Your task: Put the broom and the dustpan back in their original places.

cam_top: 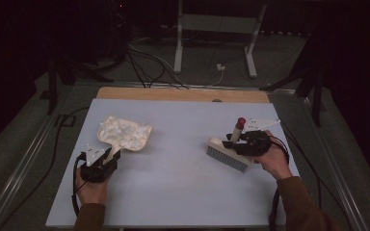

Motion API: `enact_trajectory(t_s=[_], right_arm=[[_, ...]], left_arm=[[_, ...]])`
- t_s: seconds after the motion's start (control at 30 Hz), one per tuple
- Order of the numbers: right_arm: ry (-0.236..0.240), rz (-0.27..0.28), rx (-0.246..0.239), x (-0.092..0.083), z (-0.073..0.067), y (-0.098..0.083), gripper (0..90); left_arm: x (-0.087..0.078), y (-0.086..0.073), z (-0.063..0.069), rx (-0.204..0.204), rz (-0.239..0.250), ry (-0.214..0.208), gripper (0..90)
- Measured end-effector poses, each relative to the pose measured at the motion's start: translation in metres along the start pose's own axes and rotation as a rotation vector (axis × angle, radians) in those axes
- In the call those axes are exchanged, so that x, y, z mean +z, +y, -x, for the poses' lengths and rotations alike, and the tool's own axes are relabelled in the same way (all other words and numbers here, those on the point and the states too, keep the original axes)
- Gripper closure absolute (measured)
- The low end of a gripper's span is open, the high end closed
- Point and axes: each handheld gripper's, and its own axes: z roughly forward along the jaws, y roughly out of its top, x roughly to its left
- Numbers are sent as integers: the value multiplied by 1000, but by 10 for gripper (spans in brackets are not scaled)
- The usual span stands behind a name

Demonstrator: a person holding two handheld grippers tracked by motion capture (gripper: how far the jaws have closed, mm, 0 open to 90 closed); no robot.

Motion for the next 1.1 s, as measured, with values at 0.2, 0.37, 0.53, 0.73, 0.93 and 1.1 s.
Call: enact_trajectory(t_s=[0.2, 0.37, 0.53, 0.73, 0.93, 1.1], right_arm=[[-113, 66, 101, 1, -8, -1, 631], [-209, 119, 182, -2, -16, -5, 630], [-287, 126, 209, -2, -22, -10, 643], [-276, 102, 244, -3, -14, -8, 705], [-189, 41, 194, -16, -8, -5, 706], [-139, 7, 145, -31, -6, -7, 706]], left_arm=[[2, -1, 3, -4, -2, 12, 667], [3, -1, 4, -10, -2, 13, 667], [5, -1, 5, -16, -4, 20, 668], [6, -1, 6, -30, -7, 30, 667], [7, -1, 5, -35, -6, 38, 668], [6, -1, 6, -38, -4, 43, 667]])
